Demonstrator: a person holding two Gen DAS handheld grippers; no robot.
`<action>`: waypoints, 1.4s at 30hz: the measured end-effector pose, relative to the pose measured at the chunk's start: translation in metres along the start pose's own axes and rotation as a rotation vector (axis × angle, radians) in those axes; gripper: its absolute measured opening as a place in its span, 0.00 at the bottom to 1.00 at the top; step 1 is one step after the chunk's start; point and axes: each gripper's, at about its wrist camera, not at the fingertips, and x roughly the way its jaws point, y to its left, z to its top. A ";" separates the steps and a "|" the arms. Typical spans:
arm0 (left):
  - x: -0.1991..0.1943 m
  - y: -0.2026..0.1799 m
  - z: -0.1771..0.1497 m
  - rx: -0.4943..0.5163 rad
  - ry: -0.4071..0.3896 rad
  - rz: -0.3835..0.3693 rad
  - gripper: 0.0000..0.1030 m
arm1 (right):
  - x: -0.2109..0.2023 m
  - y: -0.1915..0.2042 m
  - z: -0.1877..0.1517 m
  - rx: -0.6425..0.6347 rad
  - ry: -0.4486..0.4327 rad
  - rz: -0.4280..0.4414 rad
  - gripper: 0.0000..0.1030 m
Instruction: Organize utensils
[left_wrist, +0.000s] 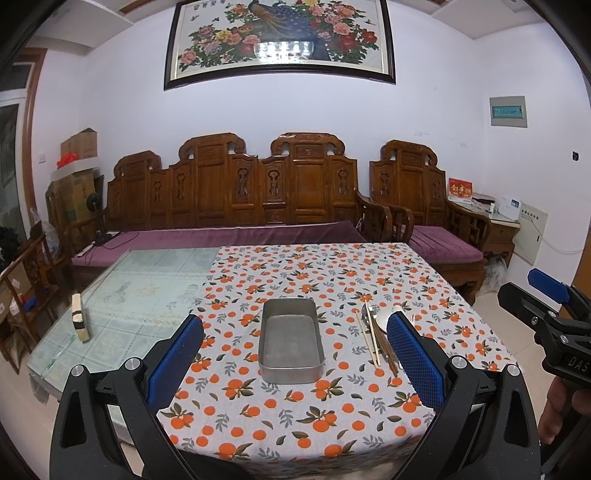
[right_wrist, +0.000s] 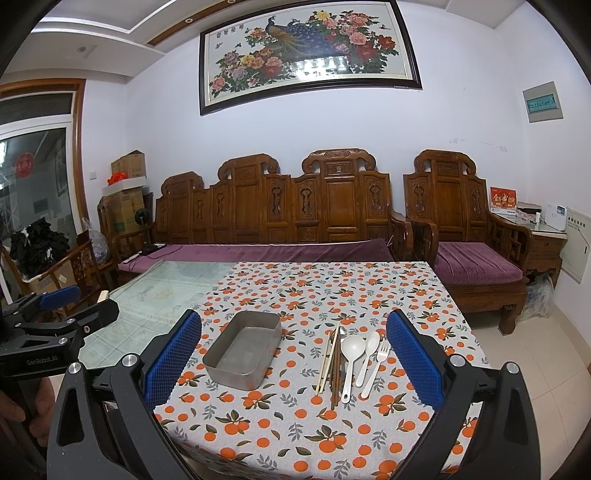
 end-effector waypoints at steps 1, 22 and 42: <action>0.000 0.000 -0.001 0.000 0.000 0.001 0.94 | 0.000 0.000 0.000 0.000 0.000 0.000 0.97; 0.045 -0.007 -0.009 0.036 0.089 -0.044 0.94 | 0.018 -0.028 0.013 -0.004 0.041 -0.026 0.93; 0.164 -0.041 -0.027 0.083 0.216 -0.192 0.94 | 0.171 -0.136 -0.054 0.026 0.342 -0.053 0.73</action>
